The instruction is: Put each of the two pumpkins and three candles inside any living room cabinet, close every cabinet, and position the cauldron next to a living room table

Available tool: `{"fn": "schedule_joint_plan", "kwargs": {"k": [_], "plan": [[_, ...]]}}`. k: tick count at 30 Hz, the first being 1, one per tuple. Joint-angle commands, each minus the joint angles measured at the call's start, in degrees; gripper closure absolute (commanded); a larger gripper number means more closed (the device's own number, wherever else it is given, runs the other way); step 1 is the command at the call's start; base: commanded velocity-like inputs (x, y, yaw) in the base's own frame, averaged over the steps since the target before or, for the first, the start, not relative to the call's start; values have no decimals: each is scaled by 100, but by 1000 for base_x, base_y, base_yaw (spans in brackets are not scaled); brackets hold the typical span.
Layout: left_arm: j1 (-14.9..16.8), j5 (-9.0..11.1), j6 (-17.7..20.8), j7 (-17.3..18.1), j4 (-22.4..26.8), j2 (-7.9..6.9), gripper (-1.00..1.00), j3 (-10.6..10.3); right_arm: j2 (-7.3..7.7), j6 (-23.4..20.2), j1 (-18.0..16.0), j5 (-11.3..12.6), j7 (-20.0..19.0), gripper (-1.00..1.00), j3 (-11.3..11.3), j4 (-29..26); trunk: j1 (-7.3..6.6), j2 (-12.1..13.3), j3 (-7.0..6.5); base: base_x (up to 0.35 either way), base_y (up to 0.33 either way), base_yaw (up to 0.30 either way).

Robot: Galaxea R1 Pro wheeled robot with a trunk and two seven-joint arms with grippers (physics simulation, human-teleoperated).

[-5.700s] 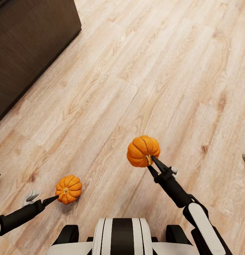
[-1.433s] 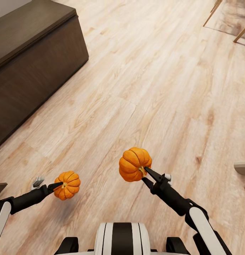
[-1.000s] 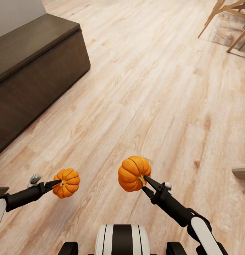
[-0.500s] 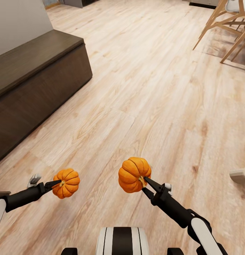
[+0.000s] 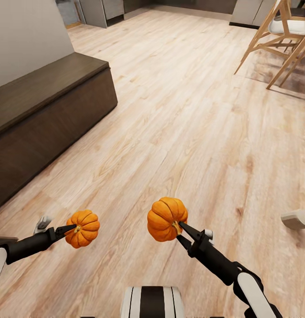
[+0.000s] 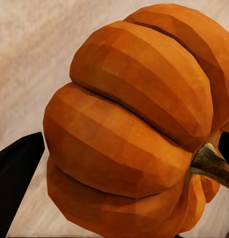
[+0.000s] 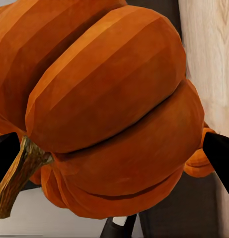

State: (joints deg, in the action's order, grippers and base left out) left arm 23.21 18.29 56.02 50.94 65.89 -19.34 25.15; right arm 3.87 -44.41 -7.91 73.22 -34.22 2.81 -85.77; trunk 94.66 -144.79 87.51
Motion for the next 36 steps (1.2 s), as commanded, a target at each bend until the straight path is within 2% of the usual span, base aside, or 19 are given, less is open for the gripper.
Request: {"fn": "schedule_joint_plan", "kwargs": {"k": [1,20,27,36], "plan": [[-1,-5,7,-5,1,0,100,-1,3,-4,0,8,3,100,-2,-1,-2,2,-23,-143,0,45],[-1,-9,14,-5,3,0,100,-9,21,-7,0,8,14,100,-9,95,-51,27,-315,-17,0,154],[-1,-1,14,-5,31,8,100,-35,18,5,0,16,6,100,-3,152,-69,36,-421,-133,0,161],[25,-1,14,-5,46,9,100,-54,16,28,0,22,-5,100,0,279,-93,48,-613,-284,0,18]]}}
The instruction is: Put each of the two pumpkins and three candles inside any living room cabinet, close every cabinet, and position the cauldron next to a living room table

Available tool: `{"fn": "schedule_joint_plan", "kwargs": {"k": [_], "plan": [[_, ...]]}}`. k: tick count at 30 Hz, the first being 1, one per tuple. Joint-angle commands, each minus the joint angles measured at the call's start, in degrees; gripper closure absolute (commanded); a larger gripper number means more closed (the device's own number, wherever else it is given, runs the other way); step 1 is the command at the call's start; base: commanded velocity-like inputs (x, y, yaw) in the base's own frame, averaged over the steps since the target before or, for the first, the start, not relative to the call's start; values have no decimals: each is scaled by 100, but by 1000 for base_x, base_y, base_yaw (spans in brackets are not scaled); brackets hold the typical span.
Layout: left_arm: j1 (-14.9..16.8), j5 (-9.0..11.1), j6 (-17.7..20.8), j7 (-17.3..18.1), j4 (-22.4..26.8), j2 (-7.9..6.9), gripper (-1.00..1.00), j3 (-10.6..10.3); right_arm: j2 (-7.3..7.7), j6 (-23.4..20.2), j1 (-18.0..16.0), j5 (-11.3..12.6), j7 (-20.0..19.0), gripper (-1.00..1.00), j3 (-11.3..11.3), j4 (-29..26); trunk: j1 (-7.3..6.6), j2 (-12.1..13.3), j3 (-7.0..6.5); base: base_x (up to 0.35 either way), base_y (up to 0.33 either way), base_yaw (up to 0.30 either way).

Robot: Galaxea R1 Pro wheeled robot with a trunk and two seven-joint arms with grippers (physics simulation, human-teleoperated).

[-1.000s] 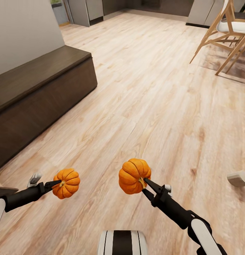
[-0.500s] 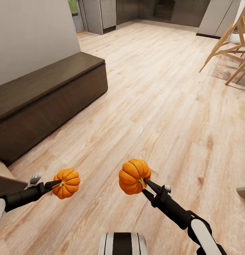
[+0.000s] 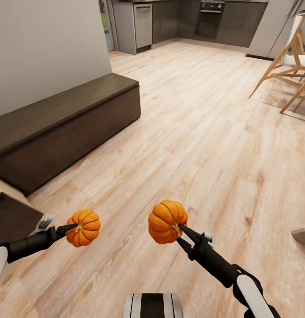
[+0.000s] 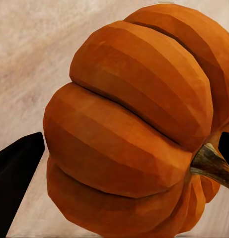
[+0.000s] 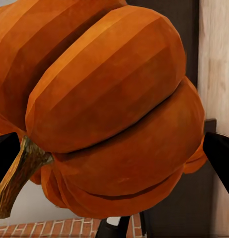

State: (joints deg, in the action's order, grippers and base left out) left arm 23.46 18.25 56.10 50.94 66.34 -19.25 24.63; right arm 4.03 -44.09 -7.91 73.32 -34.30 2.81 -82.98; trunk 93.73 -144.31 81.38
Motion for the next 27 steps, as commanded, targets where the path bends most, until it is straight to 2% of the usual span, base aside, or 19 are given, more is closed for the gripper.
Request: {"fn": "schedule_joint_plan", "kwargs": {"k": [1,15,21,27], "plan": [[0,3,6,-5,1,0,100,-1,-1,-3,0,12,3,100,0,3,-2,1,-23,-328,0,1],[0,3,10,-5,1,0,100,-4,-7,6,0,2,3,100,0,8,-39,20,-333,-318,0,14],[0,10,11,-1,29,3,100,50,-7,2,0,-1,3,100,2,7,-39,20,-333,-53,0,240],[-7,12,11,-4,306,22,100,36,-7,-2,0,-1,3,100,3,9,-39,20,-333,-3,0,281]]}}
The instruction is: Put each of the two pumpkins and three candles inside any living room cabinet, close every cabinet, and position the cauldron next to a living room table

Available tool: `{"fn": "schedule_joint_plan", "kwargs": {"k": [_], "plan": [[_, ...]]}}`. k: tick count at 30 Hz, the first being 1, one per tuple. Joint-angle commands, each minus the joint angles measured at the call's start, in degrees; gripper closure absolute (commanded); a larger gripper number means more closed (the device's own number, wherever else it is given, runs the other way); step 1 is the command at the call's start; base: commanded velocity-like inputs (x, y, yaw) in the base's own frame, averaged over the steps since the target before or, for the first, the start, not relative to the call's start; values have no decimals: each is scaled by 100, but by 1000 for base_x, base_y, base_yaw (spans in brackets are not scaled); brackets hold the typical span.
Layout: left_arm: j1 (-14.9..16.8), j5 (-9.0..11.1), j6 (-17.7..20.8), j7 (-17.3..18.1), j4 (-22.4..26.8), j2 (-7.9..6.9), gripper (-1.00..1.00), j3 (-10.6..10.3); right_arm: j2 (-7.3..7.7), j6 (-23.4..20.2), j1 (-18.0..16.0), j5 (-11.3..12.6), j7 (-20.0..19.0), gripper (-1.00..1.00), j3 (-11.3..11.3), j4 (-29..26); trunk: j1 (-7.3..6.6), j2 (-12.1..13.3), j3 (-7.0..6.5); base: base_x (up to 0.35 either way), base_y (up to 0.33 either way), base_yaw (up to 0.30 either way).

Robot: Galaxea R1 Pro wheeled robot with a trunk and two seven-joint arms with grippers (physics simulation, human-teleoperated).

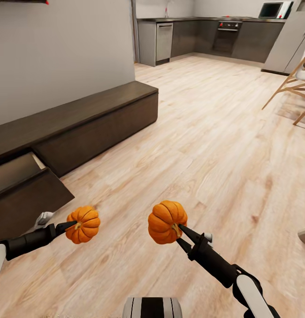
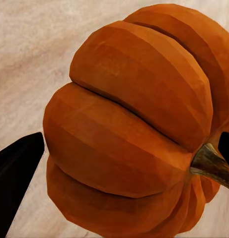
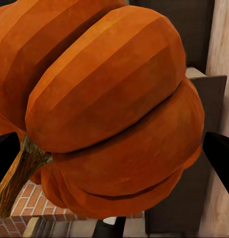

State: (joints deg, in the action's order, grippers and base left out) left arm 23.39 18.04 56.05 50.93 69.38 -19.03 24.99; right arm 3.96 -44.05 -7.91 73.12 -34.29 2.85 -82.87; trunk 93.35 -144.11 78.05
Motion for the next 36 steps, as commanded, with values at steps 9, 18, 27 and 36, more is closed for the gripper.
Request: {"fn": "schedule_joint_plan", "kwargs": {"k": [9,18,27,36], "plan": [[-1,32,19,-4,57,13,100,-10,-6,-7,0,18,17,100,11,-5,0,0,0,0,0,283],[-1,-20,99,-14,58,19,100,-57,-9,1,0,10,50,100,60,-9,-21,11,-179,0,0,283],[-1,-38,166,-56,58,23,100,-419,-10,2,0,9,56,100,75,-10,-44,23,-430,0,0,227],[-1,-38,221,-57,50,14,100,-443,-15,8,0,-26,67,100,81,-10,-67,35,-700,0,0,189]]}}
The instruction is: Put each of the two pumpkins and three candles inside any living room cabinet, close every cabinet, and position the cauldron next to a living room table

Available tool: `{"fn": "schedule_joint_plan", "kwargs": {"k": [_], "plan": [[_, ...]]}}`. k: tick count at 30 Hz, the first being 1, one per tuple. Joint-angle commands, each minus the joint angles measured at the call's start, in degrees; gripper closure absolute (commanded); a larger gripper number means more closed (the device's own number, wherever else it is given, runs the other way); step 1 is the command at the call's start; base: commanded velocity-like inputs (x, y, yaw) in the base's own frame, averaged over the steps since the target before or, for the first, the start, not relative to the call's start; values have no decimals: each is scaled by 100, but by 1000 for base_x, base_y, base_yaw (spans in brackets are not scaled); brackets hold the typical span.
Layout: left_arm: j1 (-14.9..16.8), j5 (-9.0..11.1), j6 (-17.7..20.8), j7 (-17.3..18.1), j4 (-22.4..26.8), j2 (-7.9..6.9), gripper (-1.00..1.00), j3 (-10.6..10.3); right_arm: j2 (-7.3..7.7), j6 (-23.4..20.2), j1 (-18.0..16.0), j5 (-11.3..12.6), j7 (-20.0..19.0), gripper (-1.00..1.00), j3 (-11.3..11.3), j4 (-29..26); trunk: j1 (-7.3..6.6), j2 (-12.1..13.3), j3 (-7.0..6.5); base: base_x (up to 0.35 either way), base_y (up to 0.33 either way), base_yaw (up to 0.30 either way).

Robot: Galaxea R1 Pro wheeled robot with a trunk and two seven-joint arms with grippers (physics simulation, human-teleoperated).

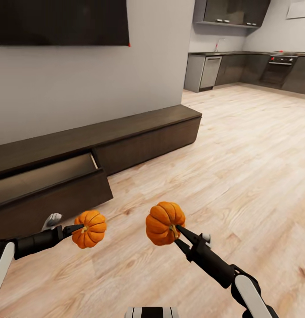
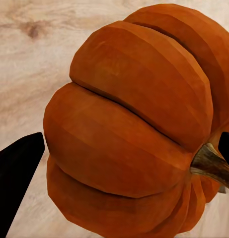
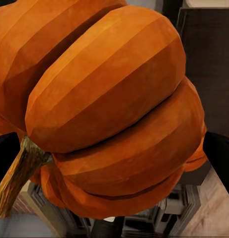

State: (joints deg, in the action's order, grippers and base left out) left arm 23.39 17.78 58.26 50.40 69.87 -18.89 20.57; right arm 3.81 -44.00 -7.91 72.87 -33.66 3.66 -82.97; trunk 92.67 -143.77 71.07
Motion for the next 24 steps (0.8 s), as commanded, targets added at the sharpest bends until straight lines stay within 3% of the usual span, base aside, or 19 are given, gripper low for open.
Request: {"fn": "schedule_joint_plan", "kwargs": {"k": [1,7,14,24], "plan": [[-1,-10,1,-4,0,0,100,-4,-9,1,0,-52,5,100,-3,0,-2,2,-31,0,0,187],[-1,-3,0,-4,0,-1,100,-9,-60,-16,0,-332,8,100,-13,0,-18,10,-211,0,0,187],[-1,-7,-6,-4,0,-1,100,-8,-66,-21,0,-360,8,100,-15,0,-36,19,-412,0,0,183],[-1,-12,-16,-4,-7,-3,100,-3,-68,-12,0,-361,10,100,-17,0,-61,33,-634,0,0,29]]}}
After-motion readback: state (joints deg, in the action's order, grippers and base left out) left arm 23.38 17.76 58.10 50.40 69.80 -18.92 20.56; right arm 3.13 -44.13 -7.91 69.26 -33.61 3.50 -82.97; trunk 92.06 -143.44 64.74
